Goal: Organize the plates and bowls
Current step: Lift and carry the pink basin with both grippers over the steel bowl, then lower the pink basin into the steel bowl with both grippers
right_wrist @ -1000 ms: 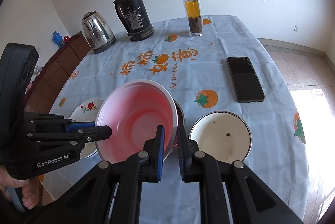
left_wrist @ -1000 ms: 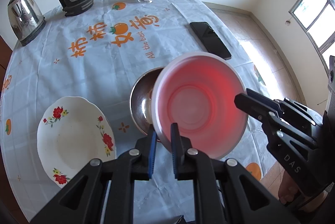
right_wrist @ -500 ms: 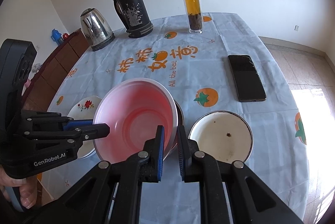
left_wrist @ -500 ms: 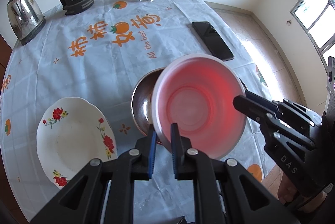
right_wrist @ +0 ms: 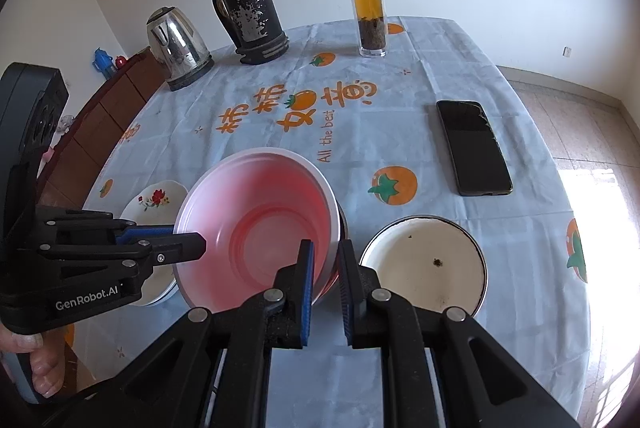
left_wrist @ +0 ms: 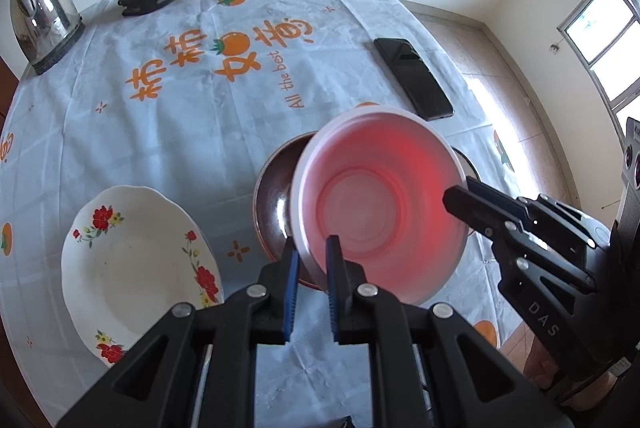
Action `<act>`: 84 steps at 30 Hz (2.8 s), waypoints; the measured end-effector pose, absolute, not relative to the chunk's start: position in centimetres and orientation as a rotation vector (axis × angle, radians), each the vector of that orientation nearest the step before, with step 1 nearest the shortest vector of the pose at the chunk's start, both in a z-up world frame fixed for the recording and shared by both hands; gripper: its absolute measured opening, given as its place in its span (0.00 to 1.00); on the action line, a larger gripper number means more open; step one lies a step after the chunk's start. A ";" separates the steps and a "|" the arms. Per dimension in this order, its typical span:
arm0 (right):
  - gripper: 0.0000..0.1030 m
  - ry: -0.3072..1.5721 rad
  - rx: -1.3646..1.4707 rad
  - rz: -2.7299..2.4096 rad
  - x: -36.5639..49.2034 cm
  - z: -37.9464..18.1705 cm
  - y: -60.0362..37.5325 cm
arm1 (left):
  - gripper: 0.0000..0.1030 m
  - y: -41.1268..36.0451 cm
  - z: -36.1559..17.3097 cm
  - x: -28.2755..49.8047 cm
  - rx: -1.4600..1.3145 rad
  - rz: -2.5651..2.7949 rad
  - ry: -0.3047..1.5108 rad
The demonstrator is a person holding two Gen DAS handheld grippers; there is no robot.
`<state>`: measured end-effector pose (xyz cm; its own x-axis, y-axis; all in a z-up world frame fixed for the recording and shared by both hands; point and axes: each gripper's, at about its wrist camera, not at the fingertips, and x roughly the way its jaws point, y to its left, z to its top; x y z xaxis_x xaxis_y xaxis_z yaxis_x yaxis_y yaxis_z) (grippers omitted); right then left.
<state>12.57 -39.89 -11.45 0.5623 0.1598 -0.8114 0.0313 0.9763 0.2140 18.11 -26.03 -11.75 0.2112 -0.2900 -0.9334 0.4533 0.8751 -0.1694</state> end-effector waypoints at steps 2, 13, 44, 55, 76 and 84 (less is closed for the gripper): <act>0.13 0.978 0.211 0.076 12.8 -11.6 -39.8 | 0.10 -26.0 -11.9 18.2 0.149 -0.516 1.259; 0.13 1.019 0.205 0.091 14.4 -12.8 -39.4 | 0.10 -25.7 -12.7 19.2 0.145 -0.488 1.281; 0.13 1.094 0.197 0.103 15.8 -14.8 -39.1 | 0.10 -25.5 -15.1 20.4 0.131 -0.478 1.348; 0.13 1.103 0.198 0.098 15.9 -15.2 -39.2 | 0.10 -25.5 -15.2 20.5 0.132 -0.485 1.355; 0.13 1.096 0.200 0.089 15.8 -15.1 -39.3 | 0.10 -25.7 -15.4 20.7 0.130 -0.488 1.355; 0.13 1.096 0.188 0.087 15.9 -15.2 -39.4 | 0.10 -25.8 -15.5 20.9 0.125 -0.490 1.353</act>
<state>15.92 -39.38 -15.23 0.4561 0.1628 -0.8749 0.0231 0.9806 0.1945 20.86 -25.77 -15.48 0.1322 -0.2657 -0.9550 0.4074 0.8928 -0.1920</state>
